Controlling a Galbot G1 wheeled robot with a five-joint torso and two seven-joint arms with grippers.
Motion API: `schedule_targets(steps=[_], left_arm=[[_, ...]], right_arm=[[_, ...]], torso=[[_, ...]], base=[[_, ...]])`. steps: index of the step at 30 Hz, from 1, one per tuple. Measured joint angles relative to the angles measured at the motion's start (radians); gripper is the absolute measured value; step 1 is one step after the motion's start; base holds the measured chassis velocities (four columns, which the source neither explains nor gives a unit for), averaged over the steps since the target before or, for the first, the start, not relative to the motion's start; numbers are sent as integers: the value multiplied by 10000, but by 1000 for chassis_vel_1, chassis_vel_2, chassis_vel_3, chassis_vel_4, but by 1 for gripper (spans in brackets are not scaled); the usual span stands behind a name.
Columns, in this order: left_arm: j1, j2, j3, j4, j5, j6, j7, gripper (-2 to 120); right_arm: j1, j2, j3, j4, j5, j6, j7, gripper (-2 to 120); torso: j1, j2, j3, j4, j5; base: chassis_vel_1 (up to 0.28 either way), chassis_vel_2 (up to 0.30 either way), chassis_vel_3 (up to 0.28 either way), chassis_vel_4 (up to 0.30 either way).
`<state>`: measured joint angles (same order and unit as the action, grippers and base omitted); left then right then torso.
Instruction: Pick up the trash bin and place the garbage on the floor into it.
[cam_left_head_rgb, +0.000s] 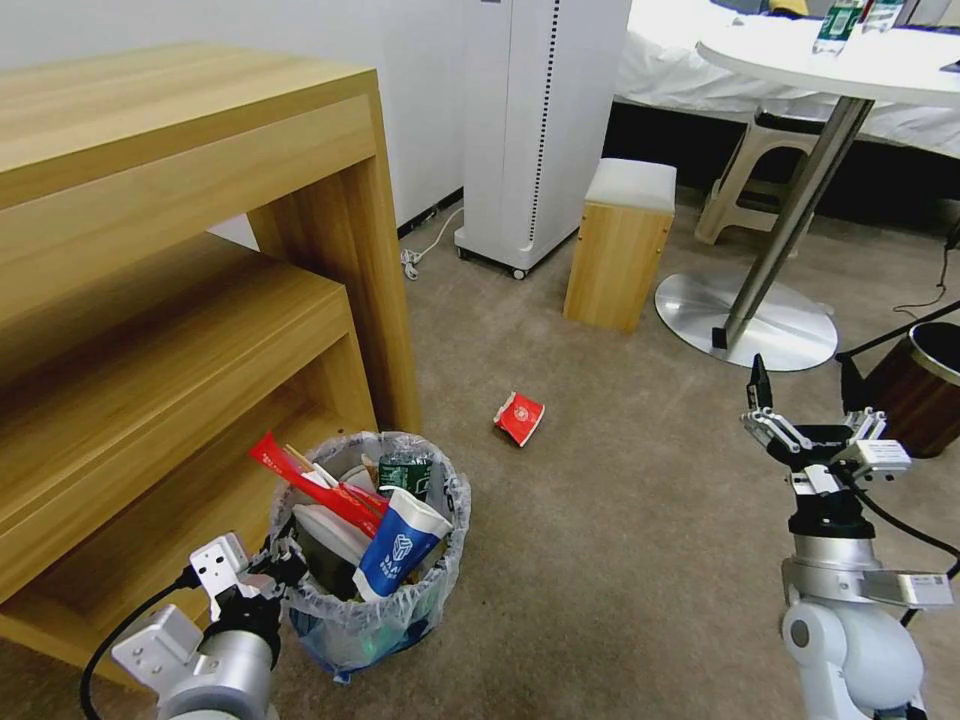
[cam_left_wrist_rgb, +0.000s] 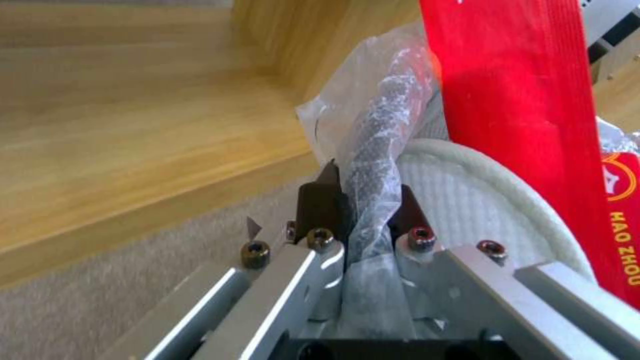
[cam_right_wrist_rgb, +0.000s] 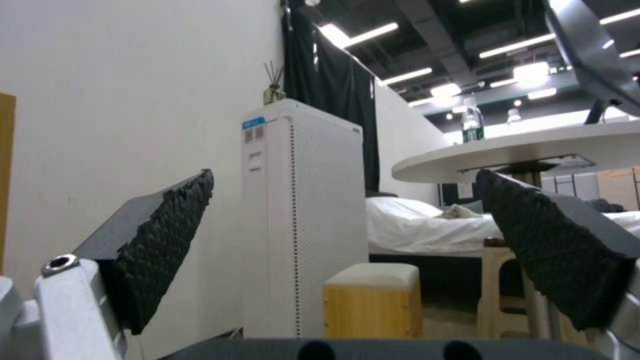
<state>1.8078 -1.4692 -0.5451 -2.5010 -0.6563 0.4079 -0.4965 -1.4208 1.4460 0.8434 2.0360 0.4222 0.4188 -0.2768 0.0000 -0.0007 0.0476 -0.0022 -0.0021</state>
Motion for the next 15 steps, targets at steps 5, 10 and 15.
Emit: schedule_targets(steps=[5, 10, 15], left_arm=[[-46, -9, -224, 1, -143, 0, -13, 3], [-9, -46, -236, 4, -160, 0, -20, 3], [15, -77, -188, 5, -111, 0, -21, 3]], right_arm=[[52, 1, -73, -166, -51, 99, -23, 100], [114, -3, -155, -296, -92, 113, -22, 100], [148, -4, -194, -386, -125, 138, -22, 100]], torso=[[1, 0, 2, 1, 2], [1, -1, 3, 1, -1], [1, -1, 2, 1, 1]], base=[[-148, 160, 139, -165], [-147, 129, 139, -154], [-90, 89, 86, -85]])
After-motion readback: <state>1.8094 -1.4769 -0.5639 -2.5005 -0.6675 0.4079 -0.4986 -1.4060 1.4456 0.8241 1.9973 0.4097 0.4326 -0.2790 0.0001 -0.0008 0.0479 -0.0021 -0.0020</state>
